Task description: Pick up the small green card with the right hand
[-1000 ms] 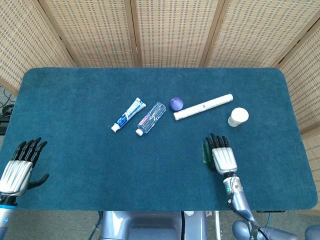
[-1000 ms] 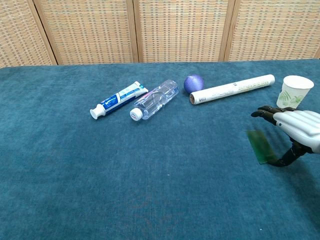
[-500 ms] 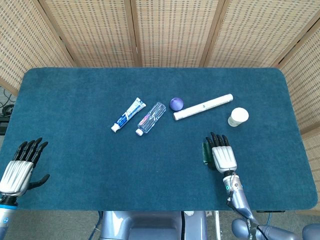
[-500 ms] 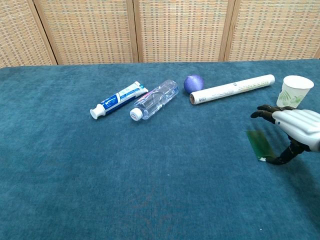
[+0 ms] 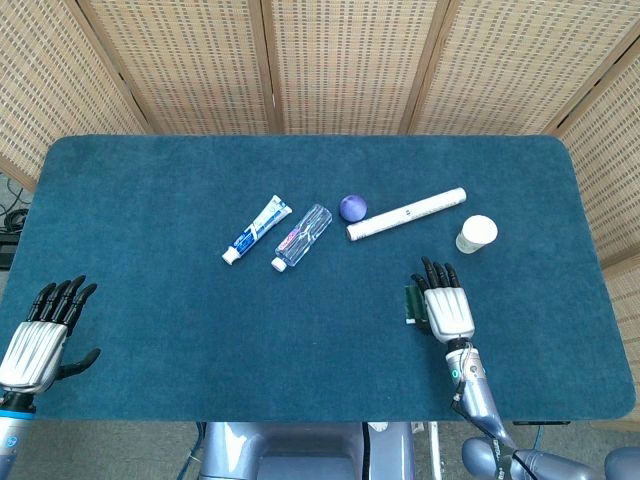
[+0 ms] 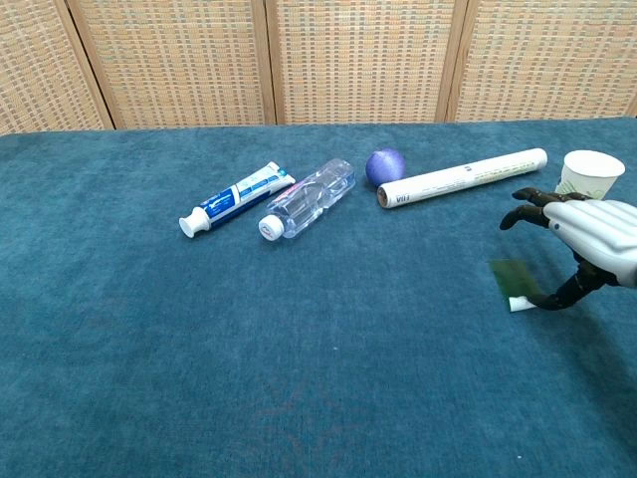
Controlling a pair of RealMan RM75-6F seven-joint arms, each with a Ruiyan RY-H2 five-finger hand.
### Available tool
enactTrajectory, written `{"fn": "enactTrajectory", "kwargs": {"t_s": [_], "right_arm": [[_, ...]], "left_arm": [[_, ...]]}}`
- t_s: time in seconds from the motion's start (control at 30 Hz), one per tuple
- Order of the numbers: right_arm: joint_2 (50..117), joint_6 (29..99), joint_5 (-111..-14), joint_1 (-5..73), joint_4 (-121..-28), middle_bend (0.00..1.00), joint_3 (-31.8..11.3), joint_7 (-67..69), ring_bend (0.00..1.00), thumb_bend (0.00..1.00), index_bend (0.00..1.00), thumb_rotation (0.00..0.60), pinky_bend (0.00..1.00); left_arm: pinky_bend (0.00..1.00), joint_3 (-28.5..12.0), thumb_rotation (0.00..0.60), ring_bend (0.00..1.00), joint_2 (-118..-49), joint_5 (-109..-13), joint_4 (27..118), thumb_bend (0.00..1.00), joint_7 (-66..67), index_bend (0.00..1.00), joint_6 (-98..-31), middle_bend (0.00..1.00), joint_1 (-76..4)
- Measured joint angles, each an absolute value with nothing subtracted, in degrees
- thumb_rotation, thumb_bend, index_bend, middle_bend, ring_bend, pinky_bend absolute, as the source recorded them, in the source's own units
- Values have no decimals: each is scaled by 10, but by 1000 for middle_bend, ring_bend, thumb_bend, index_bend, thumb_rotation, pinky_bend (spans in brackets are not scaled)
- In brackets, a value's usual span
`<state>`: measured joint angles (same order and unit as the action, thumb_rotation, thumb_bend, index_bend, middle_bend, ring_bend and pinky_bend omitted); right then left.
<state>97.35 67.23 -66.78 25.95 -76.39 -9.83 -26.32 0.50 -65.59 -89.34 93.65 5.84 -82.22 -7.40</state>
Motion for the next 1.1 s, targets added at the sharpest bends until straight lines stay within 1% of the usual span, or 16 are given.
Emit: {"fn": "enactTrajectory", "kwargs": {"t_s": [0.6, 1.1], "right_arm": [[938, 711, -686, 250, -822, 0, -101, -274, 0, 362, 200, 600, 0], [902, 740, -697, 209, -846, 0, -68, -262, 0, 337, 200, 600, 0]], "left_arm": [[0, 7, 600, 0, -654, -898, 941, 248, 59, 0, -825, 0, -73], [0, 10, 600, 0, -654, -904, 942, 247, 62, 0, -825, 0, -73]]}}
